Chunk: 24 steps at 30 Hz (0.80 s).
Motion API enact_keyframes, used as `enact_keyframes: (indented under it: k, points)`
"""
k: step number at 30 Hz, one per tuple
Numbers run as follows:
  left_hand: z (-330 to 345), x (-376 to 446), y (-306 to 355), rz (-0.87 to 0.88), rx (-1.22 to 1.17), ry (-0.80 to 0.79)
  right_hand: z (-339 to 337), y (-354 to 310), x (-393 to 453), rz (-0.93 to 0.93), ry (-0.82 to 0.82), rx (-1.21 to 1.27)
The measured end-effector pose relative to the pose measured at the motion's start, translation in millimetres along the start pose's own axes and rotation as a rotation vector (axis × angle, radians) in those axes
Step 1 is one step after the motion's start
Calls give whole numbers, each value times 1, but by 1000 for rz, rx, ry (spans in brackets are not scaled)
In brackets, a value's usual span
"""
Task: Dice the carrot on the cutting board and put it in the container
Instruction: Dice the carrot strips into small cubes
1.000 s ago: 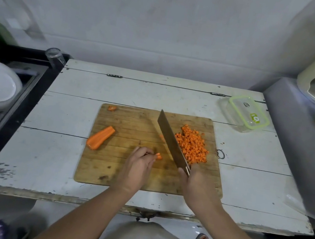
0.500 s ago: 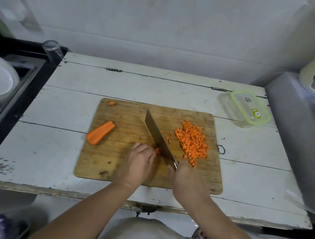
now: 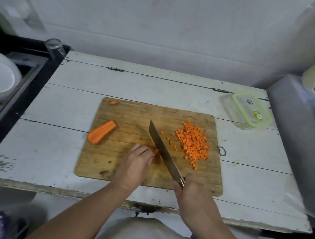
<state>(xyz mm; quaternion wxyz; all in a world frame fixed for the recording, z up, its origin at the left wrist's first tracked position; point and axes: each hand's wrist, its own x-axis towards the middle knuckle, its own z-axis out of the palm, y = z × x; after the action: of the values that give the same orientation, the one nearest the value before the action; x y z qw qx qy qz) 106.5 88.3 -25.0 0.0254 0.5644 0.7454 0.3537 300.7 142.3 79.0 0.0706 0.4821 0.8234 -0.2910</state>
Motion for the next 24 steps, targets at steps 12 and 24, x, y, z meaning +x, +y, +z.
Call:
enact_keyframes:
  k: [12,24]
  points:
    - [-6,-6,-3,91,40,-48,-6,-4,36,47,91,42]
    - [-3,-7,-3,50,82,-47,9,-18,20,-22,56,-98]
